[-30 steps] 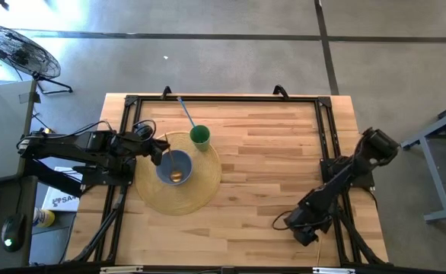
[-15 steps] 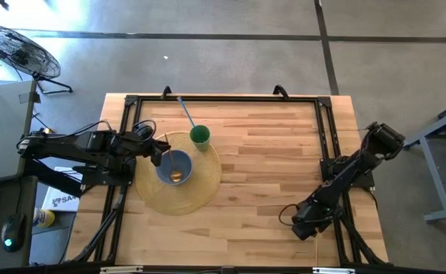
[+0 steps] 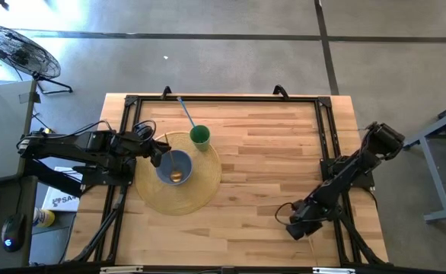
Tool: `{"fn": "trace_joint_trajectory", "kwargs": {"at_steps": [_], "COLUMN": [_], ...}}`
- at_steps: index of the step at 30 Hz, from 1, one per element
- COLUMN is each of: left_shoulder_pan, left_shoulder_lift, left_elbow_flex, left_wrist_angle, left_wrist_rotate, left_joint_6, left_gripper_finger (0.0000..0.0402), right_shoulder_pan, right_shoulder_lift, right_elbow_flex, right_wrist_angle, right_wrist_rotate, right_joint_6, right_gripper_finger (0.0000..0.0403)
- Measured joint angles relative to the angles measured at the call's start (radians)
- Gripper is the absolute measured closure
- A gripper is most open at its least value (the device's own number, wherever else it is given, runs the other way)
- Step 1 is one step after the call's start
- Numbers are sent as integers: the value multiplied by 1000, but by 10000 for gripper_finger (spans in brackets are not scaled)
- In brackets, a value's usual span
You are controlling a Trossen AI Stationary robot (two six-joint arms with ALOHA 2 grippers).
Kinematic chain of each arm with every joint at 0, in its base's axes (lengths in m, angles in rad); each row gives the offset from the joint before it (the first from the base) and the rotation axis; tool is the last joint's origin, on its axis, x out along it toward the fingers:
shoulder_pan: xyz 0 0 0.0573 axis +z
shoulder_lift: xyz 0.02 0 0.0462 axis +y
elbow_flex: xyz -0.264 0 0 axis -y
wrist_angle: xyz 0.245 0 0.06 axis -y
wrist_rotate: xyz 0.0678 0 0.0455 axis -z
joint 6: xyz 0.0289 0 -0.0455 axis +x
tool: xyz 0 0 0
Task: Pick & Place Utensil
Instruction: Put the gold fork into the blue bowl on the brown mat
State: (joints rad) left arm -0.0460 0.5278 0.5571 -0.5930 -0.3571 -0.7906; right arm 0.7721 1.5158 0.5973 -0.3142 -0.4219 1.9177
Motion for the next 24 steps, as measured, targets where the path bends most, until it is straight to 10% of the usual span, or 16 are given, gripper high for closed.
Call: {"fn": "trace_joint_trajectory", "kwargs": {"at_steps": [12, 24], "left_shoulder_pan": [0, 0], "left_shoulder_lift": [0, 0], "left_elbow_flex": [0, 0], "left_wrist_angle": [16, 16], "left_wrist_rotate": [0, -1], "left_joint_6": [-3, -3], "left_gripper_finger": [305, 305], "right_shoulder_pan": [-148, -372], "right_shoulder_lift": [2, 167], "right_elbow_flex": [251, 482], "right_wrist_angle": [-401, -323], "right_wrist_rotate": [378, 640], "right_joint_6": [-362, -971], "right_gripper_finger": [388, 389]}}
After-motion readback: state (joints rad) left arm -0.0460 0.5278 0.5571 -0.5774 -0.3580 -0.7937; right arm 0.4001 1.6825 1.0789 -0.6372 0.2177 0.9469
